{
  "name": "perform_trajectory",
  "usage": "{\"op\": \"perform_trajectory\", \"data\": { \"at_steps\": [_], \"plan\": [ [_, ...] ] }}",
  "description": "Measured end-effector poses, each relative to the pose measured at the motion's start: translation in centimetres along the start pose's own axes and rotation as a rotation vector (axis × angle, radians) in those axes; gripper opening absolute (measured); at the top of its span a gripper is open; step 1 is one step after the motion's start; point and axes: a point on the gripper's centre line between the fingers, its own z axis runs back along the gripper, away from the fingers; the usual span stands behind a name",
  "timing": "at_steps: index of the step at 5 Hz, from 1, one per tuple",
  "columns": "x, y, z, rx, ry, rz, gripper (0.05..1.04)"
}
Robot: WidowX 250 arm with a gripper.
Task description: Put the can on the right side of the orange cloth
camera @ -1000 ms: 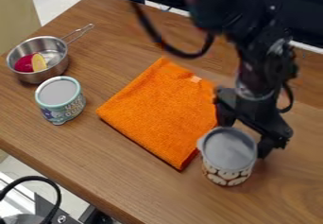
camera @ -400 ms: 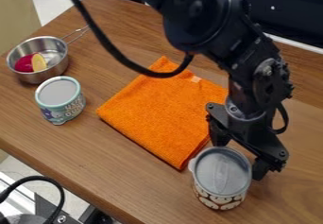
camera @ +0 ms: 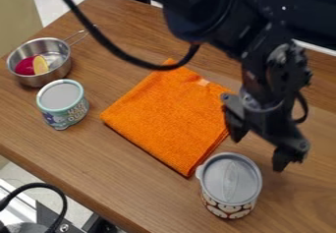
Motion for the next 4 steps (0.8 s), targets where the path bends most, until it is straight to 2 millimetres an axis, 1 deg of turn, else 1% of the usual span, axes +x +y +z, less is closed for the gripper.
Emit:
{"op": "perform_trajectory", "data": {
  "at_steps": [1, 2, 3, 4],
  "plan": [
    [2.0, 0.4, 0.3, 0.014, -0.059, 0.011, 0.998],
    [3.2, 1.7, 0.3, 0.026, -0.069, 0.031, 0.998],
    [5.0, 4.5, 1.1, 0.081, -0.071, 0.041, 0.998],
    [5.5, 6.9, 2.0, 0.132, -0.029, 0.025, 0.998]
  ]
}}
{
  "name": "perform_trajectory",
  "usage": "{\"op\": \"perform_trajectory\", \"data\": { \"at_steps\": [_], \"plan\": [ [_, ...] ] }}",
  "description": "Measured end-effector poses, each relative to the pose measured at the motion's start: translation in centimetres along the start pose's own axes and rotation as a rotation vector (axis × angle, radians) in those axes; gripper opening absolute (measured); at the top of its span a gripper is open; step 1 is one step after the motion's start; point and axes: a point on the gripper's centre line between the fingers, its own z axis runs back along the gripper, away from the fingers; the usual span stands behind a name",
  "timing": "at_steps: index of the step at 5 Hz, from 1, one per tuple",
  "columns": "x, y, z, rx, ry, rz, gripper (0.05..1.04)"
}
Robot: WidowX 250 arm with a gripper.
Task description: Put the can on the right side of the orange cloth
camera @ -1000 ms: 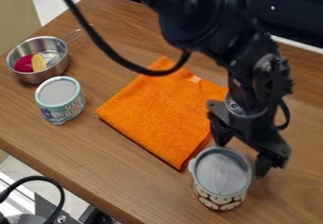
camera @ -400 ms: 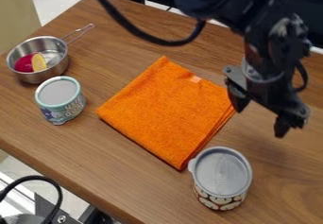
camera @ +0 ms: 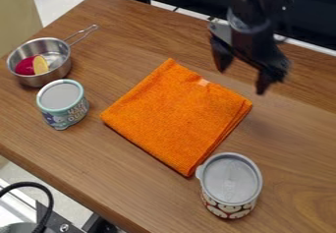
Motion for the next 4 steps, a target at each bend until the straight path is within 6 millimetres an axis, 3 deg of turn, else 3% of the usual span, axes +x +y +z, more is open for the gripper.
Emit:
{"op": "perform_trajectory", "data": {
  "at_steps": [3, 4],
  "plan": [
    [-2.6, 7.5, -0.5, 0.057, 0.070, -0.152, 0.998],
    [-3.2, 9.5, 0.7, 0.019, 0.059, -0.320, 0.998]
  ]
}}
